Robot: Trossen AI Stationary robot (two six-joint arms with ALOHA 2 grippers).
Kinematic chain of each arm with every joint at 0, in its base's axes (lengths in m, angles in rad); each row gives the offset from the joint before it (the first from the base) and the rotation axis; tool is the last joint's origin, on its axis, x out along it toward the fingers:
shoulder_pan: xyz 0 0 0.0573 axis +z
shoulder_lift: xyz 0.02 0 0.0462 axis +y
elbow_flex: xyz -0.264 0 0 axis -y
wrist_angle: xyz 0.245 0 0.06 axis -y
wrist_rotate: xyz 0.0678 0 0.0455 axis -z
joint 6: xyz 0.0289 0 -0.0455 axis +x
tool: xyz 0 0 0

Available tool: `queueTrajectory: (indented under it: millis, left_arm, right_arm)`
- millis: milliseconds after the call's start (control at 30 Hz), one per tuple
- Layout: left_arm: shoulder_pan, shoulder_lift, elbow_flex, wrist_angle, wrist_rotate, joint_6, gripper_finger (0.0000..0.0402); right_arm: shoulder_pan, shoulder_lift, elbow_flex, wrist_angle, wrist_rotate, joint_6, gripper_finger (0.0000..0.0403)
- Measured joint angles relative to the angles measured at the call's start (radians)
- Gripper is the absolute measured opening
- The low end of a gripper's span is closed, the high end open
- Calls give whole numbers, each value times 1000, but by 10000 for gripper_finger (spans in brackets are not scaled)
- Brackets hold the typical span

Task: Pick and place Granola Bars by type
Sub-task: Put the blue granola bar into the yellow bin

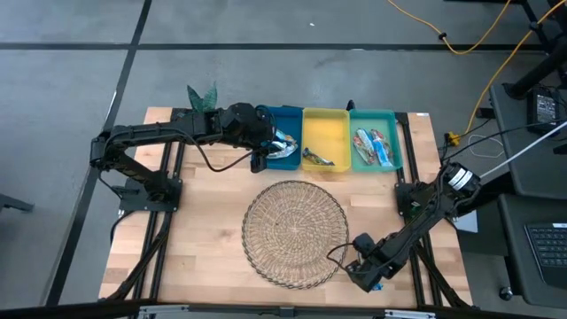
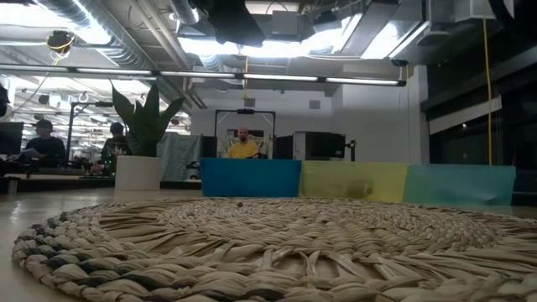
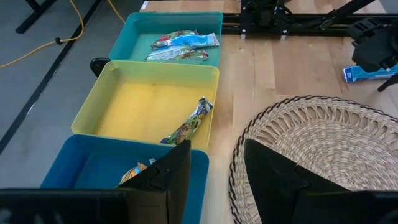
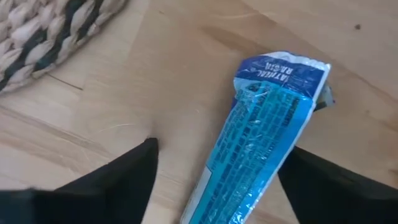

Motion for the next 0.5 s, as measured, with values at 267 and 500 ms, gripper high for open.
queueTrajectory:
  millis: [267, 500]
  left_arm:
    - [0, 0, 0, 0, 0, -13, 143]
    - [0, 0, 0, 0, 0, -7, 143]
  right_arm:
    - [1, 2, -2, -10, -12, -4, 195]
    - [2, 3, -3, -12, -21, -6, 92]
